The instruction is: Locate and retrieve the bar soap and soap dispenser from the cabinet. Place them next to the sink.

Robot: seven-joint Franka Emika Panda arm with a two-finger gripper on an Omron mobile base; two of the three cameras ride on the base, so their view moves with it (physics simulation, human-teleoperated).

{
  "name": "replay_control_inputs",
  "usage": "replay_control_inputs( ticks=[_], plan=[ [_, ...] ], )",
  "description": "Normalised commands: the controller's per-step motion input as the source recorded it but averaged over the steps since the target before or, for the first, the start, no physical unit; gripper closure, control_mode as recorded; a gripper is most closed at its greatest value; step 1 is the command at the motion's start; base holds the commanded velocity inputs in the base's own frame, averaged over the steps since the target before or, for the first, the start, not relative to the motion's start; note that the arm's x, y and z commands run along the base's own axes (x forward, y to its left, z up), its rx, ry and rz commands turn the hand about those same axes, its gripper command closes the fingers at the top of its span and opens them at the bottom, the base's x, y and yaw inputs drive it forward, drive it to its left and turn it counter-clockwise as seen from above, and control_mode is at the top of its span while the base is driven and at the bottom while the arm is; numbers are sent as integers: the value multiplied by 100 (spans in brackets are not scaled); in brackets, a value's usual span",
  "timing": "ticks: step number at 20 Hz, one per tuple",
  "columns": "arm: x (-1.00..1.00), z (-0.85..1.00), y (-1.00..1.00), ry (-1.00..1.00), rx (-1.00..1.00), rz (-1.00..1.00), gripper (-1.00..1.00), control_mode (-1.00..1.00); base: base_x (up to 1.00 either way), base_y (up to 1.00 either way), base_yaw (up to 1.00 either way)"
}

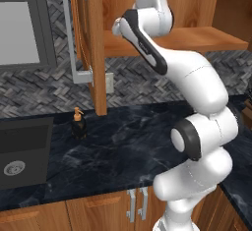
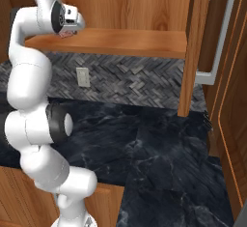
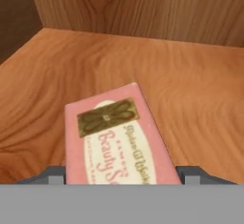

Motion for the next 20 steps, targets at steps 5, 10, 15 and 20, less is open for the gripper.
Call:
replay_control_inputs(
  ticks=[5, 10, 15, 20],
  plan=[
    [-82, 0, -9, 0, 7, -6, 100, -100, 0, 0, 0],
    [-96, -2, -11, 0, 6, -5, 100, -100, 0, 0, 0],
    [-100, -8, -8, 0, 5, -2, 100, -100, 0, 0, 0],
    [-99, -13, -1, 1, 4, 0, 100, -100, 0, 0, 0]
  ],
)
